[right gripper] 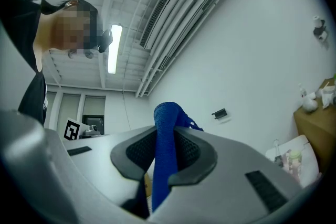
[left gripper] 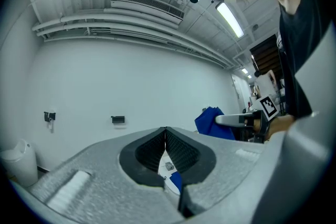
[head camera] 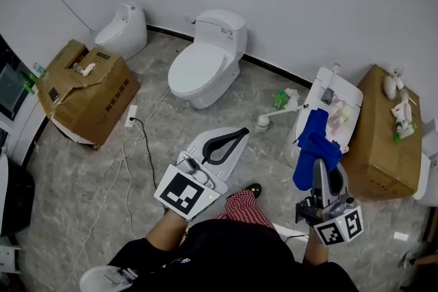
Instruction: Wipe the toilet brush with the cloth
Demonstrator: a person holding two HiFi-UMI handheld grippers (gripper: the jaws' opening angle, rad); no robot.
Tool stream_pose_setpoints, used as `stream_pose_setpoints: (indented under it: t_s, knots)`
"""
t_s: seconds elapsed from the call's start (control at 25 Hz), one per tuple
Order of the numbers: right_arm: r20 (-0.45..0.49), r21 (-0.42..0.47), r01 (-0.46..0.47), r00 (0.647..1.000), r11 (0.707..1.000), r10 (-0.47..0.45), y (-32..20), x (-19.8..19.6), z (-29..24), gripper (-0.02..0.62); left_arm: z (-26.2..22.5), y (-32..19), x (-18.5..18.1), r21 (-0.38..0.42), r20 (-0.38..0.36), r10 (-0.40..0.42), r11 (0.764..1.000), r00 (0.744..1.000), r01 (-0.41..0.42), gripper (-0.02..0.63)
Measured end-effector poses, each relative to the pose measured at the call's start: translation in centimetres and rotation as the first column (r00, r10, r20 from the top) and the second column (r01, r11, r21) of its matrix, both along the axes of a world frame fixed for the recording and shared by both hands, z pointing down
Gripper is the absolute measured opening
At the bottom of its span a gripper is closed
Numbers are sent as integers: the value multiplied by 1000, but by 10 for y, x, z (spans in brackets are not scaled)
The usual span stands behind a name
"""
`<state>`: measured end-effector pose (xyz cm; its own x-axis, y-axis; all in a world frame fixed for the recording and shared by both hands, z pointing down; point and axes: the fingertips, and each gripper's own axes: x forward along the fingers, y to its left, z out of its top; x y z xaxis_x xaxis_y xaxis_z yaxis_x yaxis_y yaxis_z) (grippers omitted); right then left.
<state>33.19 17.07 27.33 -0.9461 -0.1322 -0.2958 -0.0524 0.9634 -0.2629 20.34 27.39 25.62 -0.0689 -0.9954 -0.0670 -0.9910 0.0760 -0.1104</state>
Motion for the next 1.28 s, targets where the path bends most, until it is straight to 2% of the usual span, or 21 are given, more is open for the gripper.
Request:
stream_pose_setpoints:
  t_s: [0.44,0.68,1.0,1.28]
  knots:
    - [-8,-26,-55,998,998,54,-62,-19,8,63,6,-62,-27,-22,-17,40,999,999,-40,5]
    - [-16,-40,-51,999,998,51,-94,-39,15,63,11,-91,-47,-30,-25,27,999,999,-28,6]
    - [-13,-57,13,1000,998,-14,-102,-88,21,63,21,-96,-87,-48,-39,-17,999,999,15,5]
    - [-18,-50,6,1000,999,-7,-115,-119,18,63,18,-104,-119,-43,-36,-23,999,999,22,5]
